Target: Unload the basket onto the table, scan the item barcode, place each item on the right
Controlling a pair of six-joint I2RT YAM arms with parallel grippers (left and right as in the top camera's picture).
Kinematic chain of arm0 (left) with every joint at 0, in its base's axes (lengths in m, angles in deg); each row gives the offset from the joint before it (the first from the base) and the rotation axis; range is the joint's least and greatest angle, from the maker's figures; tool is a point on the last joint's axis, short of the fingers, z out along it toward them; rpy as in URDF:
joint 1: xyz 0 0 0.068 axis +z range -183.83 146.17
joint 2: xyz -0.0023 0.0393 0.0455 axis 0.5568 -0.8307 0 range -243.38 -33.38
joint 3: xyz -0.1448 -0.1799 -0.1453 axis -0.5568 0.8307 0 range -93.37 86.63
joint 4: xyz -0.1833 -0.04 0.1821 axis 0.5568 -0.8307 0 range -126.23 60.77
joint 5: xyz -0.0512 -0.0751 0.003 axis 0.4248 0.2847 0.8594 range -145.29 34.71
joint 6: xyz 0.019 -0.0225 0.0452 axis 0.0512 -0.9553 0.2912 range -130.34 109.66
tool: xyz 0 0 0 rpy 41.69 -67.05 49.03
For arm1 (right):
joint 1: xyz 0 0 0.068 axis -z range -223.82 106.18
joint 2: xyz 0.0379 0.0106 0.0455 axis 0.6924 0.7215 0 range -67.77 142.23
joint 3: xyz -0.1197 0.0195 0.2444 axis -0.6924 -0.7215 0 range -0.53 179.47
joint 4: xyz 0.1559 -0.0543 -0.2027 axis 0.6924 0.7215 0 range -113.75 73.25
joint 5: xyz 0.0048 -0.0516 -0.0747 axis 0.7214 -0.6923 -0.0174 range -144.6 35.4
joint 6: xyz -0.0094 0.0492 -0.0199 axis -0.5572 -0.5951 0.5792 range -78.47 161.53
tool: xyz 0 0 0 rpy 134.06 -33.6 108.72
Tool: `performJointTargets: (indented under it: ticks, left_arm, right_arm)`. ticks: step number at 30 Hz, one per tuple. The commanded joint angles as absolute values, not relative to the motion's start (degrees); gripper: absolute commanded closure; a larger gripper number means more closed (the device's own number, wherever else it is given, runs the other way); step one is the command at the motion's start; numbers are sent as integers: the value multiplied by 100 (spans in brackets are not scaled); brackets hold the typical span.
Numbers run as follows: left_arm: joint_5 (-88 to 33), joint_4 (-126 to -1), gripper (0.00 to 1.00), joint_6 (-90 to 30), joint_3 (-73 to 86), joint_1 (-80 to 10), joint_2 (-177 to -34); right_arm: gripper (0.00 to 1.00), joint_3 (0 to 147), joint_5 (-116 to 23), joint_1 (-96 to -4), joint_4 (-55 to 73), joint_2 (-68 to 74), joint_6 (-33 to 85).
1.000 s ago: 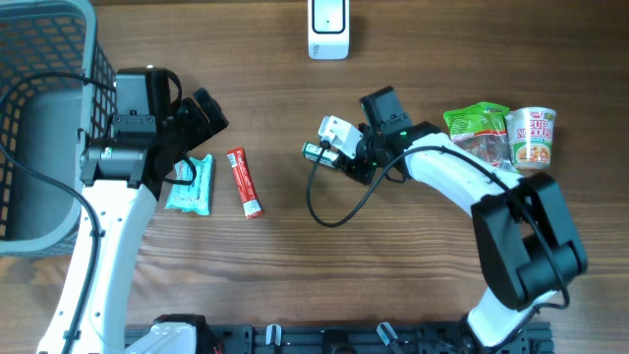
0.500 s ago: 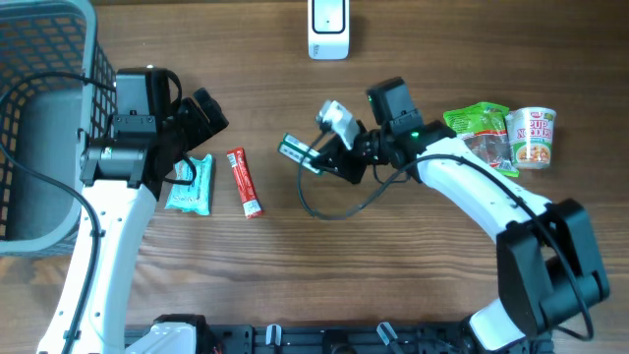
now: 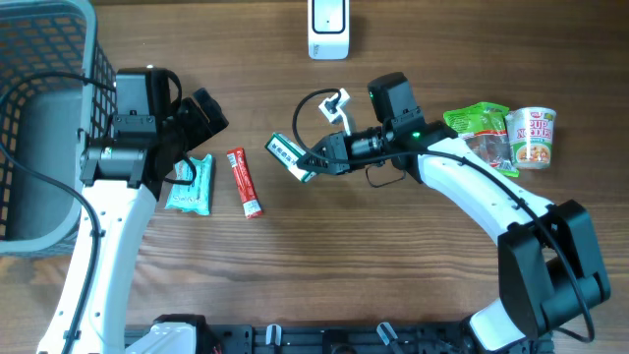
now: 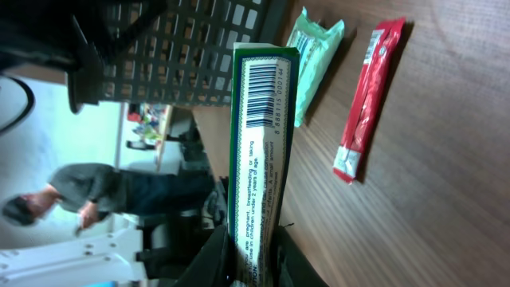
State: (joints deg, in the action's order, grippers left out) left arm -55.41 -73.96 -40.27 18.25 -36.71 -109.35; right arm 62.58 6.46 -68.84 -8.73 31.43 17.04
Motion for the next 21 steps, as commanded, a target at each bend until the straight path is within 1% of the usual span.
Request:
performJointTargets:
  ticks: [1, 4, 7, 10, 12, 16, 17, 19, 21]
  left_arm:
    - [-5517, -7383, 0, -4080, 1773, -3660, -10913]
    - [-5517, -7383, 0, -4080, 1773, -3660, -10913]
    - [-5517, -7383, 0, -4080, 1773, -3660, -10913]
    - [-5517, -7383, 0, -4080, 1773, -3660, -10913]
    - [-5517, -7383, 0, -4080, 1773, -3660, -10913]
    - [-5517, -7383, 0, -4080, 1773, -3660, -10913]
    - [-5517, -7383, 0, -4080, 1773, -3660, -10913]
    - [-5517, -7383, 0, -4080, 1773, -3660, -10913]
    - [-5517, -7383, 0, -4080, 1773, -3660, -10913]
  right_arm:
    - [89, 6208, 593, -6844, -884, 3038, 1142]
    - [92, 6225, -121, -6646, -892, 3035, 1186]
    - [92, 6429, -84, -6418, -742, 3035, 1488]
    - [91, 6903, -309, -6291, -149, 3035, 1931]
    - [92, 7307, -884, -6300, 397, 3035, 2264]
    - [87, 8158, -2102, -6412, 1387, 3035, 2806]
    - [86, 8415, -2143, -6420, 1564, 3035, 2810]
    - [90, 8787, -2143, -6416, 1754, 3035, 2784]
    - [90, 9329, -2169, -6416, 2067, 3040, 2780]
